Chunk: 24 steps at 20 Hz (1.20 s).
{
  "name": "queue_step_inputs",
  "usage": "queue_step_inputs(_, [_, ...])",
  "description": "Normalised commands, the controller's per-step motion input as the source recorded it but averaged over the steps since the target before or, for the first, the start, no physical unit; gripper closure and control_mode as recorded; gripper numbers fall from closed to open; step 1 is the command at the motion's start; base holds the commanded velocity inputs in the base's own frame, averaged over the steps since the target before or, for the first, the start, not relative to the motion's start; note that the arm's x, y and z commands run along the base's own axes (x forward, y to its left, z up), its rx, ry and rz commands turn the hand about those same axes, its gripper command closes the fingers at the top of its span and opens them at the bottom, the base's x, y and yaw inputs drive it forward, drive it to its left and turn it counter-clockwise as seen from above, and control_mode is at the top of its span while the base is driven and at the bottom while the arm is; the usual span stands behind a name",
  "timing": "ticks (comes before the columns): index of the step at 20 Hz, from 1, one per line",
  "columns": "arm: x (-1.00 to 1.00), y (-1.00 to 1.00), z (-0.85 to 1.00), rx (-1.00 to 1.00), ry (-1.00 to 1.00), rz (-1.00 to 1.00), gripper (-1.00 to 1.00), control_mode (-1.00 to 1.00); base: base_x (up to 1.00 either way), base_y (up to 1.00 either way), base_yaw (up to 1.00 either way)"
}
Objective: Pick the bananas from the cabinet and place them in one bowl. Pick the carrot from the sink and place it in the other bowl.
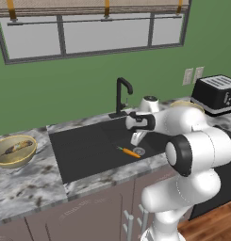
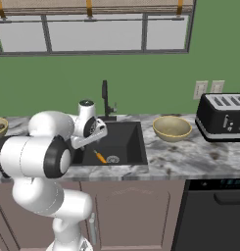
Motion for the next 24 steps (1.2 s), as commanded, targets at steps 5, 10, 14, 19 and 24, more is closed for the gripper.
queue_step_inputs(5, [-0.05, -0.08, -0.21, 0.18, -0.09, 0.0, -1.0, -1.0, 0.0, 0.0, 0.0])
queue_step_inputs(10, [0.0, -0.01, -0.15, 0.16, -0.08, 0.0, -1.0, -1.0, 0.0, 0.0, 0.0])
queue_step_inputs(14, [0.06, 0.0, -0.11, 0.13, -0.05, 0.0, -1.0, -1.0, 0.0, 0.0, 0.0])
queue_step_inputs(19, [0.06, 0.0, -0.07, 0.03, -0.03, 0.0, -1.0, -1.0, 0.0, 0.0, 0.0])
queue_step_inputs(24, [0.0, 0.0, 0.0, -0.01, 0.0, 0.0, -1.0, -1.0, 0.0, 0.0, 0.0])
